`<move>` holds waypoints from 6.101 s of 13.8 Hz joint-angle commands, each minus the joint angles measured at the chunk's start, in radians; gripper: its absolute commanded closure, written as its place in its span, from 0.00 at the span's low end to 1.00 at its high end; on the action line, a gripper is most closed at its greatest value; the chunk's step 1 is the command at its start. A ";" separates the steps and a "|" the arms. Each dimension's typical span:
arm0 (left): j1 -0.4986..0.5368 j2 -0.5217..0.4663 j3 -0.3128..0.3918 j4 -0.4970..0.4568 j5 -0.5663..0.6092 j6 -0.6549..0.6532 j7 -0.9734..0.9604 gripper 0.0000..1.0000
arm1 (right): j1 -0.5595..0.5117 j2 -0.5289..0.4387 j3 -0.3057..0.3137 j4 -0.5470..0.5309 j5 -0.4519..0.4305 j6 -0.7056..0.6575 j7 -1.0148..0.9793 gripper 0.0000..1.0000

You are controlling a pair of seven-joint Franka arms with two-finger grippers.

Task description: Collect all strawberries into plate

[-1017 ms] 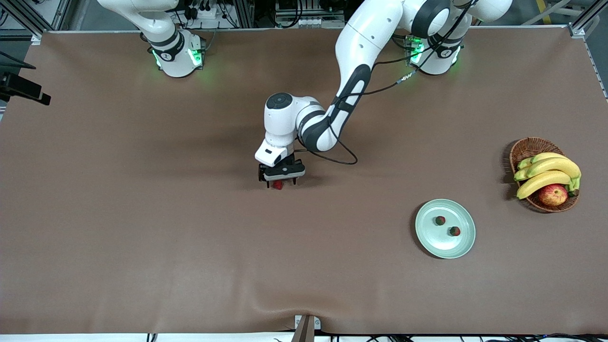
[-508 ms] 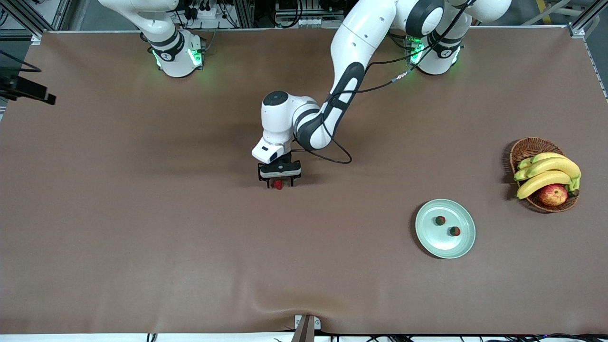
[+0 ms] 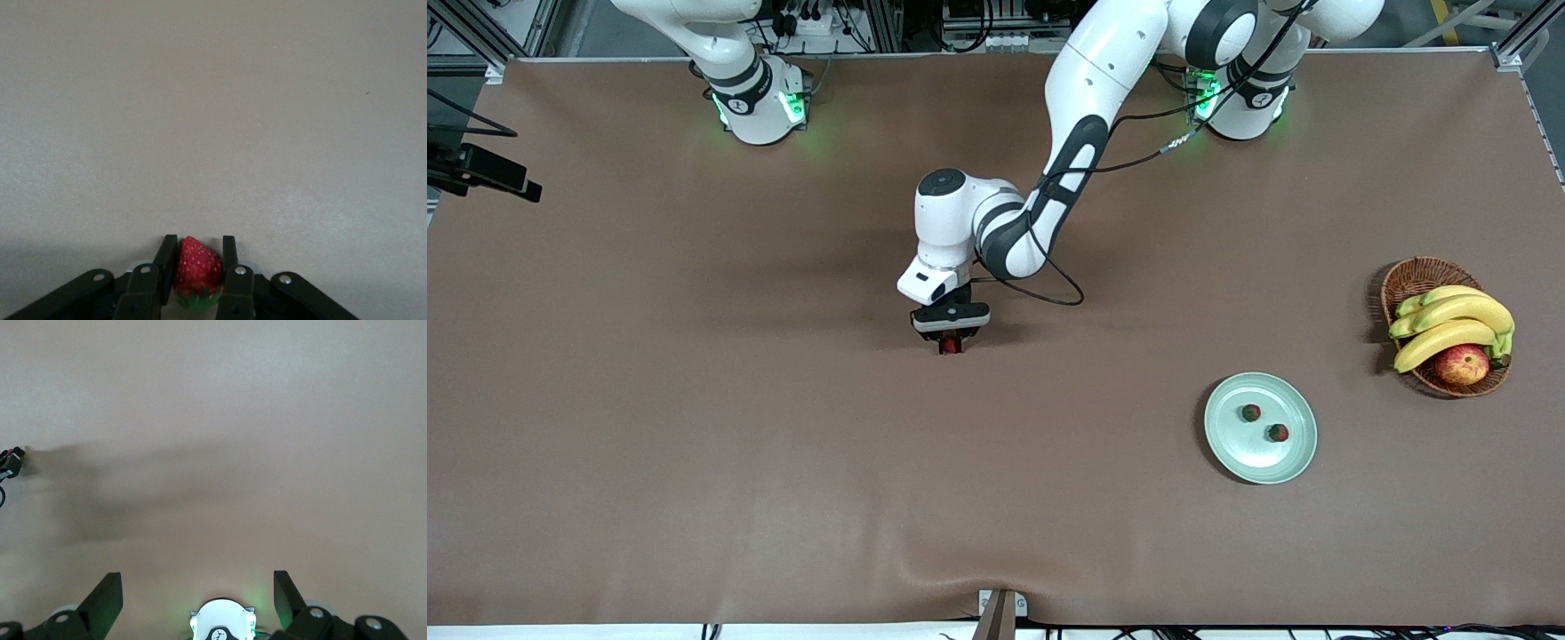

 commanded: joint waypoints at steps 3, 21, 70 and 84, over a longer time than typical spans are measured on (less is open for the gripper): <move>0.125 -0.122 0.017 0.007 -0.086 -0.244 -0.021 1.00 | 0.005 -0.032 0.014 -0.003 -0.064 0.007 0.001 0.00; 0.697 -0.159 0.005 -0.099 -0.146 -0.416 -0.081 1.00 | 0.020 -0.021 0.010 0.034 -0.048 -0.008 0.014 0.00; 0.955 -1.058 -0.170 -0.235 -0.349 -1.159 1.533 0.00 | 0.019 -0.018 0.013 0.058 -0.029 -0.040 0.062 0.00; 0.953 -1.049 -0.170 -0.241 -0.364 -1.113 1.491 0.00 | 0.013 -0.016 0.010 0.058 -0.035 -0.040 0.051 0.00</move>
